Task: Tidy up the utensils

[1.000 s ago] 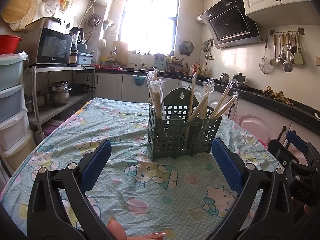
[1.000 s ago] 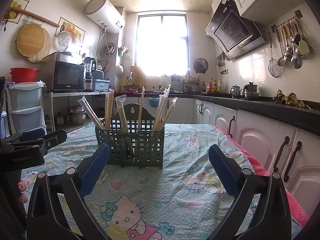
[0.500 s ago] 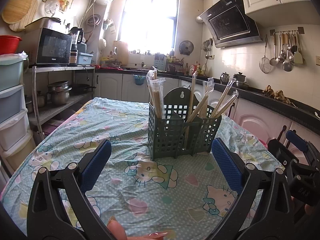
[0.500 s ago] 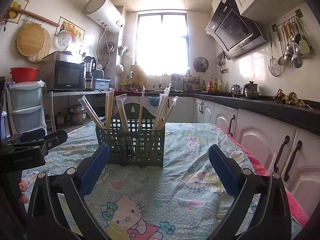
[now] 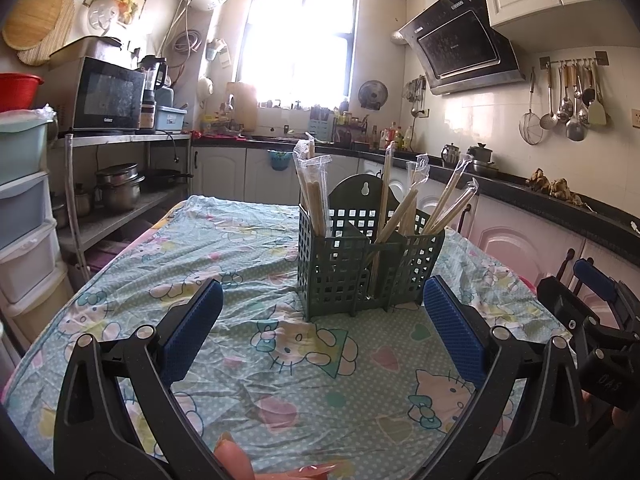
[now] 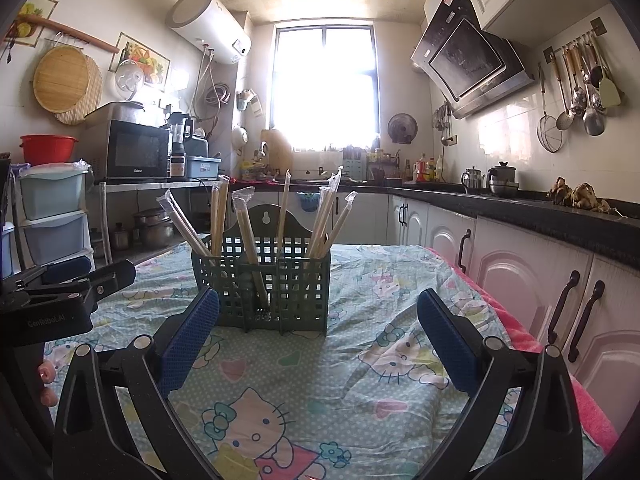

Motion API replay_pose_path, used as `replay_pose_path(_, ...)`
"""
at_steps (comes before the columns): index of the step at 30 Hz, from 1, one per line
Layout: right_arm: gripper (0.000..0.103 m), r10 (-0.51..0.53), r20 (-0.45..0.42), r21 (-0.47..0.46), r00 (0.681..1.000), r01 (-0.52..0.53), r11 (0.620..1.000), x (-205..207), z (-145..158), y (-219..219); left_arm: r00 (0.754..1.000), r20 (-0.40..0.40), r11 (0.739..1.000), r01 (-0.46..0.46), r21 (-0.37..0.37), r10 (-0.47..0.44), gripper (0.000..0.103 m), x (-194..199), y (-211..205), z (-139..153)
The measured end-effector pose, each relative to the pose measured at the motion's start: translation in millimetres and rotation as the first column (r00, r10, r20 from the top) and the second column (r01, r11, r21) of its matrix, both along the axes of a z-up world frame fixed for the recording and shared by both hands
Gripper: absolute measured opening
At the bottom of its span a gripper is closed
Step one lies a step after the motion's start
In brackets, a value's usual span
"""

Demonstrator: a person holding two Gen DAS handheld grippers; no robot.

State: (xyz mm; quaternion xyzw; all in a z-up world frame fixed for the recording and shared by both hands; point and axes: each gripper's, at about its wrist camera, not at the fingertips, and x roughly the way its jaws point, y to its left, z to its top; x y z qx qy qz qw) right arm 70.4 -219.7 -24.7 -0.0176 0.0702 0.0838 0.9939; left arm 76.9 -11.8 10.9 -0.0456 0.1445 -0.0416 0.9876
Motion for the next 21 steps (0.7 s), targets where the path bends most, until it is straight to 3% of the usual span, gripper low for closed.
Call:
replay_pose_path(9,0.097,-0.014,-0.027,0.002,1.0,0.014,1.0,4,0,-4,0.998,-0.06,1.0,-0.029,-0.005,0.029,0.093,9,8,-5)
replay_pose_path(13,0.097,-0.076,-0.07,0.016,0.995,0.077,0.997,24,11,-28,0.989,-0.127,0.996,-0.077,-0.038,0.071,0.093,22,39,5)
replay_pose_path(15,0.097,-0.14,-0.122,0.001,0.983,0.141,0.99,44,14,-46,0.98,-0.162,0.993,-0.121,-0.001,0.119,0.093,36,59,10)
replay_pose_path(17,0.097,-0.219,-0.236,-0.054,0.947,0.212,0.976,81,13,-71,0.946,-0.265,0.982,-0.179,0.058,0.188,0.093,70,86,9)
replay_pose_path(18,0.097,-0.239,-0.297,-0.07,0.925,0.228,0.971,99,10,-82,0.935,-0.303,0.983,-0.18,0.041,0.183,0.093,83,98,6)
replay_pose_path(19,0.097,-0.265,-0.38,-0.102,0.886,0.245,0.964,121,3,-93,0.917,-0.355,0.982,-0.187,0.024,0.184,0.093,102,112,-1)
replay_pose_path(21,0.097,-0.291,-0.49,-0.141,0.822,0.254,0.957,156,-13,-108,0.862,-0.447,0.969,-0.241,0.057,0.241,0.093,140,130,-18)
